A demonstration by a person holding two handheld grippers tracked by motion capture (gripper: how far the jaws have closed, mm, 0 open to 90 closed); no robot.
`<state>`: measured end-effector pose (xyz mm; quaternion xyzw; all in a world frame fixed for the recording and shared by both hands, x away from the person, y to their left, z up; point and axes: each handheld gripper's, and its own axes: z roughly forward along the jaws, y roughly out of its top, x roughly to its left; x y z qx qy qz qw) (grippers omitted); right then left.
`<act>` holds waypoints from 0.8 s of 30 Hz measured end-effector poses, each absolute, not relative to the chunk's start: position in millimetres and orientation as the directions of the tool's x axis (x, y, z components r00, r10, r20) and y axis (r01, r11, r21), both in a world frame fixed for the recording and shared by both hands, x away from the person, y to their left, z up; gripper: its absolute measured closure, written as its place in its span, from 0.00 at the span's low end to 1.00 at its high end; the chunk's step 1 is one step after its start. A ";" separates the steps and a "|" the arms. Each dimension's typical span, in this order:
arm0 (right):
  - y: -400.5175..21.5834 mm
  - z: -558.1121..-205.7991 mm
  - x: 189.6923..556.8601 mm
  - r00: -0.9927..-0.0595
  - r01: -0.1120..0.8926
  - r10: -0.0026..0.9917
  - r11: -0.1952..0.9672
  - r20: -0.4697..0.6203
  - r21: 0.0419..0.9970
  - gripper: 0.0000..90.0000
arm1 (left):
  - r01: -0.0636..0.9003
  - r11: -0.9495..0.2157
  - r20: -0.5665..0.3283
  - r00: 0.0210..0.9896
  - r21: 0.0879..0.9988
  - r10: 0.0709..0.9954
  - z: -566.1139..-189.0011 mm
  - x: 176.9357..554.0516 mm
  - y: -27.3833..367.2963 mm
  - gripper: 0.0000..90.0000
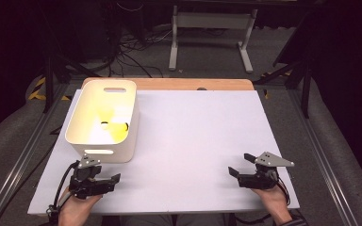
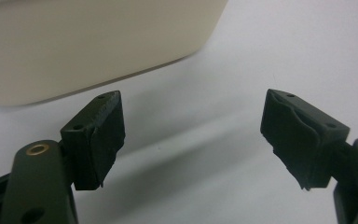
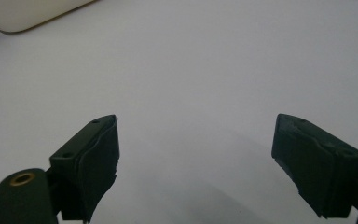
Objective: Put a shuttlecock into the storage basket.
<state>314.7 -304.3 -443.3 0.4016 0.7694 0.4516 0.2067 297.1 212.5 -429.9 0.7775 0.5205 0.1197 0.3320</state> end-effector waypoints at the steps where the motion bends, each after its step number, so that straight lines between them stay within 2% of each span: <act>1: -304.3 -443.3 314.7 -0.592 0.431 0.805 0.270 0.044 0.861 0.17 | 0.732 -0.236 -0.163 0.428 0.640 0.889 -430.1 297.1 212.5 0.24; 24: -304.9 -443.0 314.6 -0.590 0.430 0.806 0.267 0.044 0.862 0.17 | 0.716 -0.213 -0.193 0.439 0.664 0.878 -430.1 295.9 217.9 0.29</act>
